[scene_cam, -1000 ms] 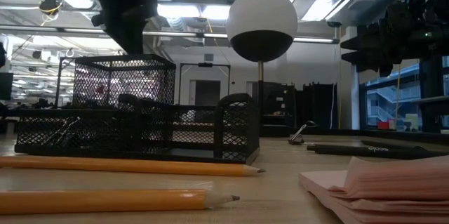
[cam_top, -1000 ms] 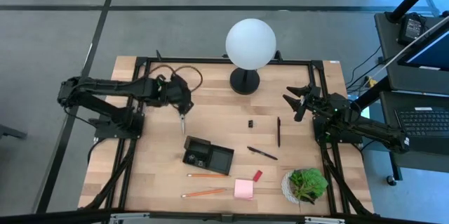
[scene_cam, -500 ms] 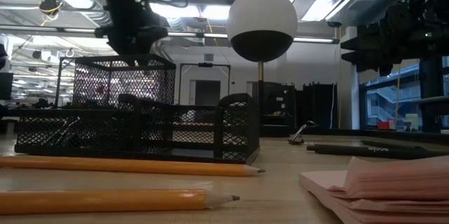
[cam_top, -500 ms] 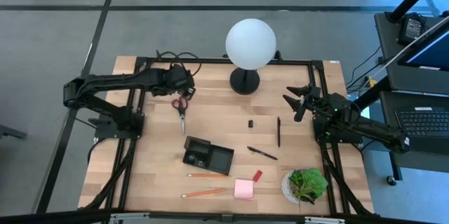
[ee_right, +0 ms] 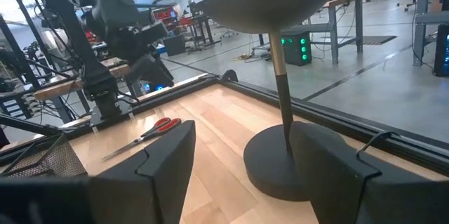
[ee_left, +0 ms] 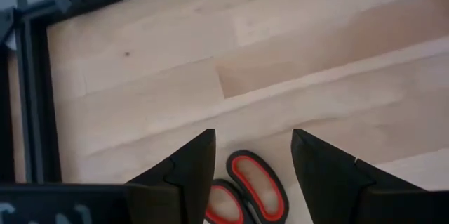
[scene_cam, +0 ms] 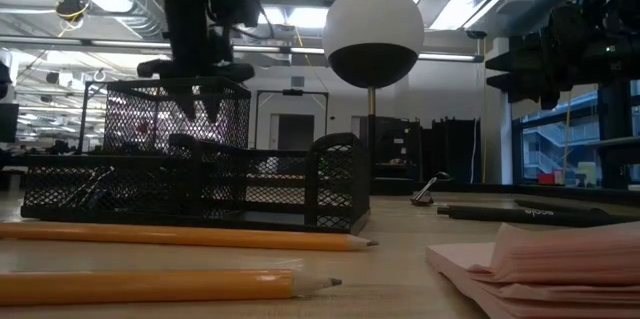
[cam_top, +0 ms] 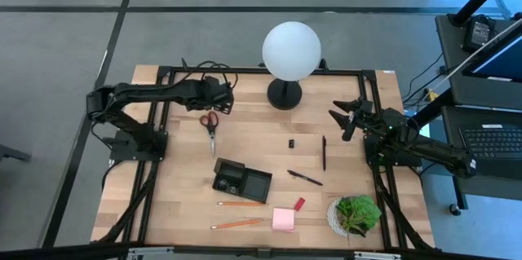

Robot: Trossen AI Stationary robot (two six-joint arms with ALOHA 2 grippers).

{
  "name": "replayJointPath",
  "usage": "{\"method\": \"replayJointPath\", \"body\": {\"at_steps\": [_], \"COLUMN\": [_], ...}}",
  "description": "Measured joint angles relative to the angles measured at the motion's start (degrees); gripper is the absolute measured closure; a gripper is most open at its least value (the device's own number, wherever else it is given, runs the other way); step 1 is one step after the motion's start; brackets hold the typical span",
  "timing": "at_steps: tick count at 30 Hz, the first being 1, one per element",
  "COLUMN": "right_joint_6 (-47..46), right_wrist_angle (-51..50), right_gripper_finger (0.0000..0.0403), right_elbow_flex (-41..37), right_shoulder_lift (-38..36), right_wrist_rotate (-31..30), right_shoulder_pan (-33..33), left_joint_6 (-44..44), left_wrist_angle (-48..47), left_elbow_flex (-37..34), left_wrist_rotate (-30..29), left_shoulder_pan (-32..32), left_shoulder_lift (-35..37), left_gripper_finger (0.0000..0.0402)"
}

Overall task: Pick and place office supplies into organizer
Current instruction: Put the black scissors into the black desk organizer

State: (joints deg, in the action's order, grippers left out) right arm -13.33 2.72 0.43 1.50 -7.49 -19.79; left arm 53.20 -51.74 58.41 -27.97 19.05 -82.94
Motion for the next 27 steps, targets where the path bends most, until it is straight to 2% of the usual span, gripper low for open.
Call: {"method": "replayJointPath", "body": {"at_steps": [11,23,27], "right_joint_6": [0.2,0.3,0.2], "right_wrist_angle": [0.0,0.0,0.0], "right_gripper_finger": [0.0167,0.0167,0.0167], "right_elbow_flex": [0.0,0.0,0.0], "right_shoulder_lift": [0.0,0.0,0.0], "right_wrist_rotate": [0.0,0.0,0.0], "right_shoulder_pan": [0.0,0.0,0.0], "left_joint_6": [8.6,19.7,24.4], "left_wrist_angle": [-6.0,-5.7,-5.3], "left_elbow_flex": [0.0,-0.3,-3.5], "left_wrist_rotate": [0.0,0.8,0.7], "left_shoulder_pan": [0.2,-1.0,-2.0], "left_shoulder_lift": [-4.5,-7.1,-7.1], "left_gripper_finger": [0.0232,0.0251,0.0259]}}
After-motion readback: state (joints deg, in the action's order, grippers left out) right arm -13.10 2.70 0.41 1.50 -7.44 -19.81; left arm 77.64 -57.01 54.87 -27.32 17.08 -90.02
